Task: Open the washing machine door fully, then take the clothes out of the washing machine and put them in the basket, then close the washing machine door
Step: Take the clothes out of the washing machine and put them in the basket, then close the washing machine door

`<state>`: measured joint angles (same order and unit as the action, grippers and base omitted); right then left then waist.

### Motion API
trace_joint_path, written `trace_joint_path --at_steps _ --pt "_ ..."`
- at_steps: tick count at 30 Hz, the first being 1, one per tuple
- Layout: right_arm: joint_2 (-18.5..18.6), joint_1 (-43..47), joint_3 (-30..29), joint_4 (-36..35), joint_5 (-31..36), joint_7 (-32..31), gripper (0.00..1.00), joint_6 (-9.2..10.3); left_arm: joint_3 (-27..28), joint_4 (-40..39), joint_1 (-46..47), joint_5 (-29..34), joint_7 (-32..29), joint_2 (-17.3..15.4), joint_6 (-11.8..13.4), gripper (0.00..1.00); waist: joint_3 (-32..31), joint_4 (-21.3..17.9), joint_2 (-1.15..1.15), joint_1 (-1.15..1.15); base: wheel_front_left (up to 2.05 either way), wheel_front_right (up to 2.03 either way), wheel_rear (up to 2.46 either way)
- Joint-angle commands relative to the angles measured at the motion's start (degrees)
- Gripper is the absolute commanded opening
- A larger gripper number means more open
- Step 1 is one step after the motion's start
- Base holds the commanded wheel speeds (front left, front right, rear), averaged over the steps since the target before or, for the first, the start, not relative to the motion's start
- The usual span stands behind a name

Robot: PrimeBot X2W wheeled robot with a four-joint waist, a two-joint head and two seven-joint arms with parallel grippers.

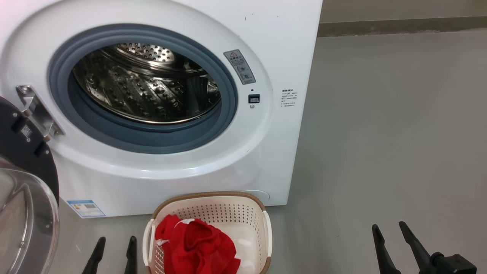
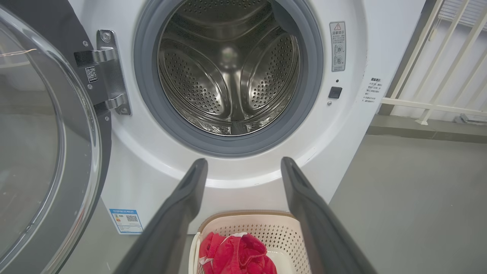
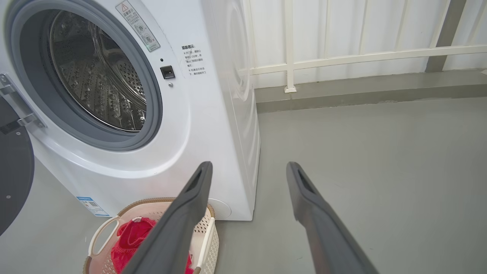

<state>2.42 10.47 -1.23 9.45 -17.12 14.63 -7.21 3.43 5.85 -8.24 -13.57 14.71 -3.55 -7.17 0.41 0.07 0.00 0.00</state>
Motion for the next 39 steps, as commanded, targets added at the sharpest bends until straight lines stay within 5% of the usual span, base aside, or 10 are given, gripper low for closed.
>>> trace_joint_path --at_steps 1,39 --pt "0.9 -1.4 1.2 -1.4 0.5 0.4 1.0 -0.28 1.9 -1.6 0.9 0.9 0.3 -0.1 -0.3 1.0 0.0 0.0 0.0 0.0 0.0 0.0 0.0" --pt "1.0 -1.1 1.4 -1.2 0.3 0.4 1.0 -0.28 1.3 -2.1 0.7 0.8 0.3 0.1 -0.3 1.0 0.1 0.9 0.0 0.0 -0.5 0.5 0.0"
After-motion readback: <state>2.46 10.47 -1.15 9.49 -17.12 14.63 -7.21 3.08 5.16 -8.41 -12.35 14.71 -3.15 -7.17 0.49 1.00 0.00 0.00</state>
